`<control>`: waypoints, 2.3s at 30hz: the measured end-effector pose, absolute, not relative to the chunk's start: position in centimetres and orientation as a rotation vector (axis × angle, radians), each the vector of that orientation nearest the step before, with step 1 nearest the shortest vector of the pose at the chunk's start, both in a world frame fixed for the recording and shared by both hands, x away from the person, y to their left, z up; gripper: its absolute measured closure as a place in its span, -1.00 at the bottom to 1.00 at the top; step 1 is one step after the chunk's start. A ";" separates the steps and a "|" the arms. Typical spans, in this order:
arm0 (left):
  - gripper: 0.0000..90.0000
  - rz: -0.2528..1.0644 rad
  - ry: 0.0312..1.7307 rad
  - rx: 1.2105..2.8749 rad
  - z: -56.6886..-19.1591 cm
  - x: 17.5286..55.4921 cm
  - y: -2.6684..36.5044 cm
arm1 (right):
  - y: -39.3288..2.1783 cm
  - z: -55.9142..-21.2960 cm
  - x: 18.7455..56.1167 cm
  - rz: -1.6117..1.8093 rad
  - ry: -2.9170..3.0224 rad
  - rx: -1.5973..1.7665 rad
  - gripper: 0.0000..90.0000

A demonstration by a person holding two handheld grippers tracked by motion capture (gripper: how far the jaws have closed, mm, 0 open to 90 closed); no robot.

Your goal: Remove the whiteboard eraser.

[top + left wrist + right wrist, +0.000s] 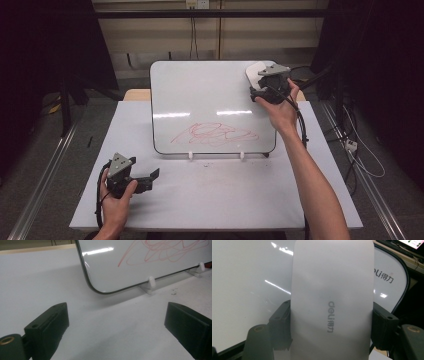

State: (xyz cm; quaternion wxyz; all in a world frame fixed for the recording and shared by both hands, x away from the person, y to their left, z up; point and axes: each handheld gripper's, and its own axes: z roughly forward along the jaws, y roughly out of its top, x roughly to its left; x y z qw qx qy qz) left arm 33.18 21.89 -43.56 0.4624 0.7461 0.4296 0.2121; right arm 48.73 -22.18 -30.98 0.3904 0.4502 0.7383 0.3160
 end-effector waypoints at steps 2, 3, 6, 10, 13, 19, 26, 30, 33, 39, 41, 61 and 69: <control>-0.88 0.523 1.053 1.838 -43.5 33.1 22.0 | -22.2 -30.8 48.7 0.801 1.883 1.152 -0.31; -0.88 0.522 1.055 1.838 -43.6 33.1 22.0 | -22.3 -30.8 48.7 0.805 1.887 1.152 -0.31; -0.88 0.521 1.065 1.835 -43.6 32.9 22.1 | -22.4 -30.8 48.7 0.818 1.889 1.156 -0.30; -0.88 0.530 1.063 1.832 -43.4 32.9 22.1 | -22.6 -30.6 48.7 0.841 1.898 1.172 -0.30; -0.88 0.521 1.066 1.832 -43.4 32.9 22.0 | -22.9 -30.4 48.7 0.874 1.907 1.192 -0.30; -0.88 0.524 1.061 1.837 -43.4 33.0 21.6 | -23.2 -30.3 48.8 0.912 1.912 1.205 -0.30; -0.88 0.528 1.069 1.838 -43.5 32.9 21.8 | -23.5 -30.4 48.6 0.934 1.915 1.196 -0.30; -0.88 0.536 1.063 1.844 -43.5 32.8 22.2 | -23.5 -30.6 48.4 0.939 1.911 1.197 -0.30; -0.88 0.532 1.077 1.832 -43.6 32.8 22.4 | -23.5 -30.7 48.3 0.942 1.911 1.193 -0.30; -0.88 0.536 1.077 1.825 -43.5 32.7 22.4 | -23.2 -30.5 48.1 0.942 1.912 1.183 -0.30; -0.88 0.533 1.080 1.833 -43.6 32.7 22.4 | -23.1 -30.2 47.9 0.964 1.910 1.169 -0.30; -0.88 0.522 1.081 1.834 -43.7 32.7 22.4 | -23.7 -29.7 45.0 1.022 1.871 1.125 -0.30; -0.88 0.527 1.076 1.841 -43.5 32.7 22.3 | -23.4 -30.3 43.5 1.028 1.879 1.096 -0.30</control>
